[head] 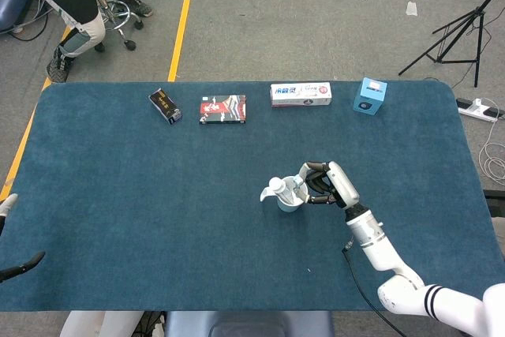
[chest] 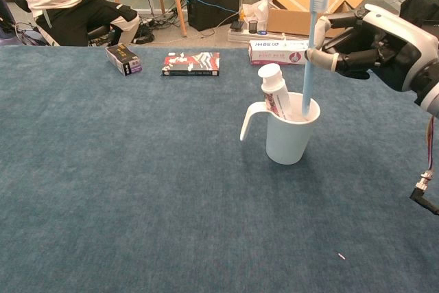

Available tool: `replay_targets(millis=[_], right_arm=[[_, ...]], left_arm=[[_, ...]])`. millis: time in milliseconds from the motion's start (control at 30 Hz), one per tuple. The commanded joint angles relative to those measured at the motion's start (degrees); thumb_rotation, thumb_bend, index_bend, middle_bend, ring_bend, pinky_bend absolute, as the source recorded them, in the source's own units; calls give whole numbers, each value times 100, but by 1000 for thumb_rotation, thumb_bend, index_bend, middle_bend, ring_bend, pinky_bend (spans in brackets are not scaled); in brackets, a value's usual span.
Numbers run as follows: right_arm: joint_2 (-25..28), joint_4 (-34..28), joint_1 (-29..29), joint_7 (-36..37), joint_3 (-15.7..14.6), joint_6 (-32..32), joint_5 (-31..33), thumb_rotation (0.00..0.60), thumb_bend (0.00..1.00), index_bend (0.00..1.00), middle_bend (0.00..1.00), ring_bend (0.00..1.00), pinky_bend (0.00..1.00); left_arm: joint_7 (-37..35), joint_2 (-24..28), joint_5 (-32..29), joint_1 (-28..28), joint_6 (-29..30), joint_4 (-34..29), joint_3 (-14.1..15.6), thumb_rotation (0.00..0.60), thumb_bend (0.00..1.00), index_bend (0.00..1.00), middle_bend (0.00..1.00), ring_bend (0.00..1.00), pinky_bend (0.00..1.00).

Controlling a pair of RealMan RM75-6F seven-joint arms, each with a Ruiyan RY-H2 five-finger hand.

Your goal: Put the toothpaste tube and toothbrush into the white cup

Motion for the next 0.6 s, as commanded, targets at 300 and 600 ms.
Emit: replay_targets(millis=[300,600], right_arm=[[-140,334,14,201,-67,-61,32,600,263,643,1000,1000,1000],[-117,368,-16,221,-92,-2,18,600,213,643,1000,1000,1000]], left_arm=[[-2,3,3,4,1,2,1,600,44,31,156,164,258],[20,-3,0,1,-12,3,3,600,44,31,156,164,258]])
